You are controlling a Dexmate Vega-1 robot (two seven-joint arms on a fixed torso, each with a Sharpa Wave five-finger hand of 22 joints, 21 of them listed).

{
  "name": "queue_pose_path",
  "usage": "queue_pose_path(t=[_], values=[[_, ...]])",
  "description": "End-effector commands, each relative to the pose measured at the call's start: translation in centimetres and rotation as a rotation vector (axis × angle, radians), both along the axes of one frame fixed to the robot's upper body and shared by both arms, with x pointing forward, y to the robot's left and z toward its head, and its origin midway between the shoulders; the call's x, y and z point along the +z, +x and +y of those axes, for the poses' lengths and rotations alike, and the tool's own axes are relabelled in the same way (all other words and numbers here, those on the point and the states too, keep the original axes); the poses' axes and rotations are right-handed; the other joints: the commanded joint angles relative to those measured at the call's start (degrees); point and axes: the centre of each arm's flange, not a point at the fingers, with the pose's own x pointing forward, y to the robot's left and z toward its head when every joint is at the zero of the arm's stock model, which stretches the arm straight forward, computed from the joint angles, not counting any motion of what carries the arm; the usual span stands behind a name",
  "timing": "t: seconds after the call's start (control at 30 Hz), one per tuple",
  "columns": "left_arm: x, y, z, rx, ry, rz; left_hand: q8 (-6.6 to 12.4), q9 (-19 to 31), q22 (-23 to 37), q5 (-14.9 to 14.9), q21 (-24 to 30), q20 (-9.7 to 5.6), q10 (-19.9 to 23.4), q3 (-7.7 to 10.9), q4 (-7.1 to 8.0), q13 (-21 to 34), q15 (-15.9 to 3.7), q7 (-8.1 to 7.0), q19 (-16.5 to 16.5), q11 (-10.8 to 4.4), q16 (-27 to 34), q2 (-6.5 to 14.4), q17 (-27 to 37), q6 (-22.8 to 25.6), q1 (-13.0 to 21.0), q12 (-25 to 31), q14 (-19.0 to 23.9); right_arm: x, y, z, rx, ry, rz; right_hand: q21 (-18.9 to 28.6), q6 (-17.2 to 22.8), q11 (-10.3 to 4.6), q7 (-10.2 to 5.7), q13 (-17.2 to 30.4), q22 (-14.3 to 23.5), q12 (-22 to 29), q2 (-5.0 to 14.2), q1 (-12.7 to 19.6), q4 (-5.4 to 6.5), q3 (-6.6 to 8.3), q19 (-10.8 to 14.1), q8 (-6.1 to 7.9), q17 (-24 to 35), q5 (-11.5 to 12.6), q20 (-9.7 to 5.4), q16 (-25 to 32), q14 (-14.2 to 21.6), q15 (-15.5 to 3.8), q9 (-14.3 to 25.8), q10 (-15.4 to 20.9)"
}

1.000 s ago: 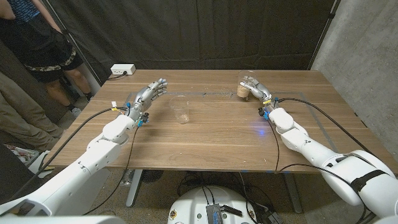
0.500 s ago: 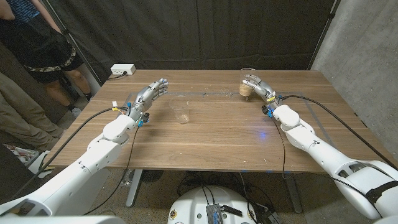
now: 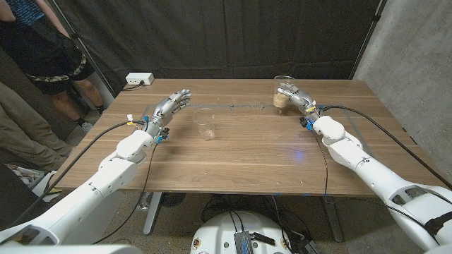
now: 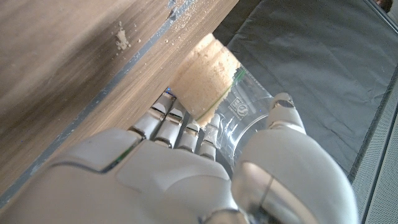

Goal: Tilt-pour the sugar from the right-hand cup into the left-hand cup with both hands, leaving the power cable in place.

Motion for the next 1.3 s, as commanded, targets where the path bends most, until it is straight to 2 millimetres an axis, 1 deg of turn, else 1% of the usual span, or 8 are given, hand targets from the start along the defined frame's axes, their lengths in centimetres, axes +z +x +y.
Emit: queue_pose_path(t=[0.03,0.2,0.27,0.4,0.6,0.67,1.03,1.3], values=[[0.2,0.2,0.1,0.003,0.005,0.002,0.36,-0.07,0.27,0.08,-0.15,0.16,0.45,0.26,-0.25,0.13,-4.86,0.09,0.13,0.0,0.1,-0.12,0.21,0.66,-0.14,0.05,0.51,0.7,-0.5,-0.7,-0.005,0.015,-0.005,0.17,0.17,0.17,-0.02,0.36,0.23,0.68,-0.19,0.69,0.1,0.16,0.3,0.3,0.33,-0.14,0.21,0.36,0.53,-10.42,0.38,0.15],[0.3,0.4,-0.1,0.002,0.016,0.001,0.43,-0.07,0.27,0.07,-0.15,0.16,0.43,0.27,-0.27,0.14,-4.79,0.04,0.17,0.03,0.11,-0.12,0.21,0.83,-0.12,0.03,0.53,0.8,-0.7,-1.3,-0.013,0.037,-0.014,0.15,0.29,-0.03,0.0,0.63,0.26,0.87,-0.15,0.71,0.2,0.1,0.23,0.47,0.54,-0.3,0.27,0.32,0.66,-10.41,0.52,0.14],[0.4,0.5,-0.2,0.003,0.025,0.001,0.42,-0.07,0.27,0.07,-0.16,0.19,0.58,0.28,-0.28,0.14,-4.79,0.01,0.14,0.04,0.11,-0.12,0.21,0.8,-0.12,0.09,0.55,0.9,-0.7,-1.5,-0.02,0.04,-0.014,0.13,0.46,0.23,-0.03,0.75,0.27,1.05,-0.13,0.68,0.26,0.08,0.19,0.59,0.63,-0.35,0.33,0.32,0.77,-10.41,0.58,0.38],[0.4,0.5,-0.3,0.002,0.025,0.0,0.4,-0.07,0.28,0.07,-0.16,0.18,0.5,0.28,-0.29,0.15,-4.88,0.05,0.15,0.01,0.13,-0.12,0.2,0.77,-0.11,0.05,0.63,1.1,-0.9,-1.8,-0.032,0.046,-0.006,0.13,0.42,0.21,0.03,0.96,0.3,1.32,0.01,0.65,0.39,0.06,0.17,0.66,0.84,-0.44,0.35,0.39,1.09,-10.43,0.68,0.68],[0.4,0.6,-0.3,0.002,0.023,-0.001,0.4,-0.07,0.28,0.06,-0.16,0.2,0.46,0.29,-0.31,0.16,-4.87,0.09,0.19,0.01,0.1,-0.12,0.2,0.77,-0.09,0.03,0.58,1.3,-1.2,-2.0,-0.031,0.058,-0.003,0.17,0.84,0.58,0.32,1.26,0.33,1.78,0.23,0.69,0.5,0.03,0.26,0.96,1.17,-0.6,0.4,0.51,1.45,-10.41,0.83,1.3],[0.4,0.7,-0.3,0.0,0.026,0.001,0.37,-0.07,0.28,0.06,-0.16,0.18,0.48,0.29,-0.32,0.16,-4.83,0.08,0.21,0.04,0.1,-0.12,0.2,0.71,-0.08,0.03,0.57,1.3,-1.3,-2.1,-0.03,0.066,-0.001,0.19,0.9,0.46,0.31,1.34,0.34,1.81,0.19,0.69,0.5,0.0,0.3,1.01,1.22,-0.65,0.42,0.5,1.53,-10.41,0.86,1.26],[0.2,0.8,-0.3,-0.003,0.021,0.004,0.36,-0.08,0.29,0.04,-0.18,0.2,0.4,0.3,-0.36,0.17,-4.93,-0.04,0.21,0.02,0.1,-0.14,0.19,0.72,-0.06,-0.01,0.61,1.6,-1.6,-2.6,-0.026,0.097,0.031,0.26,1.12,0.8,0.34,1.73,0.38,2.19,0.33,1.09,0.4,-0.02,0.45,1.25,1.67,-0.86,0.38,0.63,1.88,-10.44,1.04,1.49],[0.1,0.8,-0.3,-0.003,0.023,0.002,0.39,-0.08,0.29,0.04,-0.19,0.26,0.54,0.31,-0.4,0.18,-4.92,0.05,0.22,0.07,0.09,-0.17,0.19,0.79,-0.03,0.03,0.62,1.9,-1.7,-2.7,0.002,0.13,0.009,0.28,1.53,0.84,0.55,1.98,0.4,2.41,0.36,1.37,0.33,-0.03,0.46,1.51,1.93,-0.97,0.41,0.68,2.09,-10.41,1.16,1.59]])
